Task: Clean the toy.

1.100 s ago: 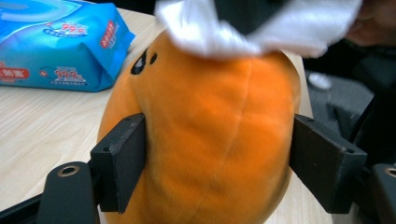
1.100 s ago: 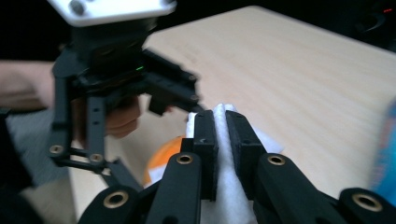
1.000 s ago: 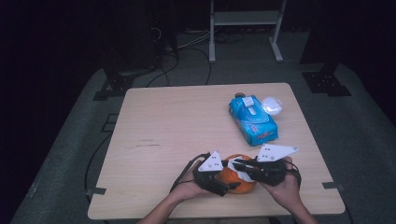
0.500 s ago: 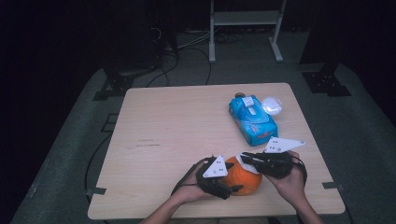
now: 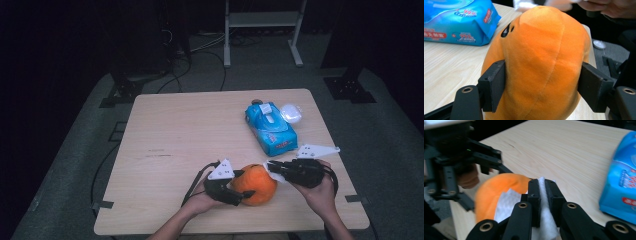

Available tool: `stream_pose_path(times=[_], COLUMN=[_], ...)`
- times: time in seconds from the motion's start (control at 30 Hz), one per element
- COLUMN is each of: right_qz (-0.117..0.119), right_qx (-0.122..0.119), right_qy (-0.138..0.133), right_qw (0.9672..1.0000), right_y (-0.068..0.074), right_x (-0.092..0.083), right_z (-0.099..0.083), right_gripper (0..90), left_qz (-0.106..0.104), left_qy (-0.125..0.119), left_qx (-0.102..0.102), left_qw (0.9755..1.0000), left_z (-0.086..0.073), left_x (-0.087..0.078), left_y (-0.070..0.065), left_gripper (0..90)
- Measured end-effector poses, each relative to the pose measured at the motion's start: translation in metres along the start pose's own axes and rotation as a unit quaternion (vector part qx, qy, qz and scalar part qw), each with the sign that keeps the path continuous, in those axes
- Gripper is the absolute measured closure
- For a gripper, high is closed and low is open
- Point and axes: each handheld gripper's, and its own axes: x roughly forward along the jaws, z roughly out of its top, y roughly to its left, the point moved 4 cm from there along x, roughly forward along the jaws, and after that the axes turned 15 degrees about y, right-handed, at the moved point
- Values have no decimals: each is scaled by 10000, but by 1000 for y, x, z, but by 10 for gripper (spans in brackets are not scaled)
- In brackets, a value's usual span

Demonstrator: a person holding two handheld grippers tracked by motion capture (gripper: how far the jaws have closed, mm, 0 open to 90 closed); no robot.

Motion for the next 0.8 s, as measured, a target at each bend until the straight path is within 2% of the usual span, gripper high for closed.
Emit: stream_pose_path(times=[0.17,0.23,0.33,0.43,0.5,0.63,0.67,0.8], right_qz=[280,197,121,92,57,91,161,376], right_qx=[-293,-437,-352,-96,-37,-125,-256,-451], right_qy=[-185,-131,-129,-114,-85,-80,-80,-131], right_qw=[9990,9988,9992,9998,9999,9998,9995,9982], right_y=[18,24,17,3,0,7,17,29], right_x=[-2,-1,0,1,0,1,4,5], right_z=[9,10,8,1,-2,0,4,8], right_gripper=[825,825,824,825,825,824,823,824], left_qz=[-78,-144,-149,-175,-189,-164,-158,-134], left_qy=[-114,-182,-229,-254,-258,-233,-217,-194], left_qx=[-462,-606,-750,-825,-840,-852,-847,-783], left_qw=[9988,9979,9968,9961,9960,9960,9960,9967], left_z=[-2,-3,-4,-5,-5,-5,-5,-5], left_x=[-3,-5,-6,-7,-7,-6,-5,-5], left_y=[11,15,18,21,22,22,21,19], left_gripper=[282,280,278,276,274,263,254,257])
